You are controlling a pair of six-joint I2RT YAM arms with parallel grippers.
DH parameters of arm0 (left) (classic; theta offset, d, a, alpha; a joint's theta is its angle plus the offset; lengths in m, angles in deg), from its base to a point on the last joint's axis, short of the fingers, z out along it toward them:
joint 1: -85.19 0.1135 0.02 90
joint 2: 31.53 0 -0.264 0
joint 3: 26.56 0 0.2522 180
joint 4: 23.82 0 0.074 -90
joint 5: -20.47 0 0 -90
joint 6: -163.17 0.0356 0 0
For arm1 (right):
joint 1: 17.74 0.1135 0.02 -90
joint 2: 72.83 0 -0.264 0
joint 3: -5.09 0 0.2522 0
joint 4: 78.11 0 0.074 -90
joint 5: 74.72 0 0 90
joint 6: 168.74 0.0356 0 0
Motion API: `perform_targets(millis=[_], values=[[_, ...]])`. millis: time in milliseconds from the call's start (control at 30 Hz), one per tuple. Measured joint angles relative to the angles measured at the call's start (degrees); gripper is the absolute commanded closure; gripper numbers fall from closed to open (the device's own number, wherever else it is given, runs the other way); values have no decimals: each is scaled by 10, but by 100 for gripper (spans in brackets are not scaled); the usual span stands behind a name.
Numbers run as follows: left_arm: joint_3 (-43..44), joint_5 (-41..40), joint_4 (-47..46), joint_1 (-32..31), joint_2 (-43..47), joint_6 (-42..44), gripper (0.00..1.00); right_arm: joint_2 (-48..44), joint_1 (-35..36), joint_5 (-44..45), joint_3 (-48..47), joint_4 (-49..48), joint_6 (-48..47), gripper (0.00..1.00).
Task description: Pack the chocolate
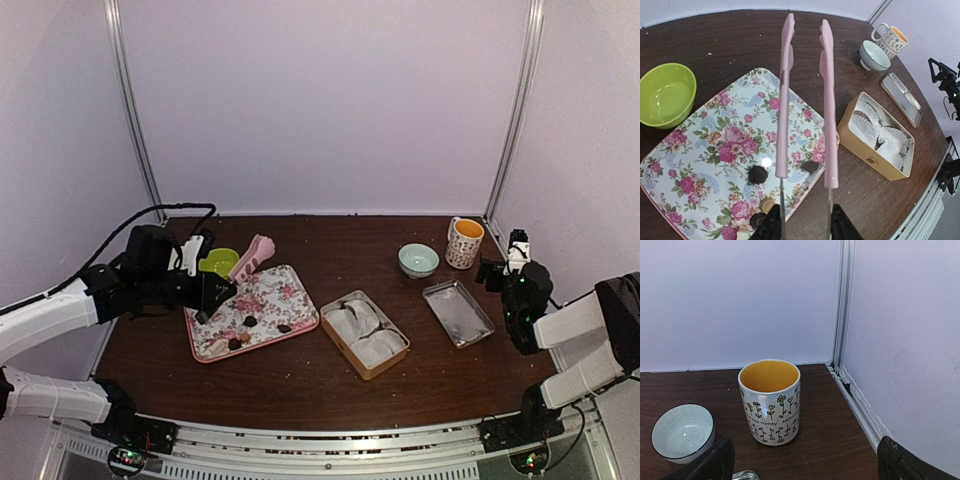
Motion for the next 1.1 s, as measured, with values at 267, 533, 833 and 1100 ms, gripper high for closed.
perform_targets(millis=[267, 533, 833, 1100], values=[[-28, -1, -18, 0, 21, 1, 68, 0, 0, 0, 0, 0, 0, 0], [-28, -29, 30, -3, -2, 7, 68, 0, 0, 0, 0, 0, 0, 0], [-18, -58, 75, -29, -31, 8, 68, 0, 0, 0, 0, 0, 0, 0], [8, -88, 98, -61, -86, 6, 69, 0, 0, 0, 0, 0, 0, 0]])
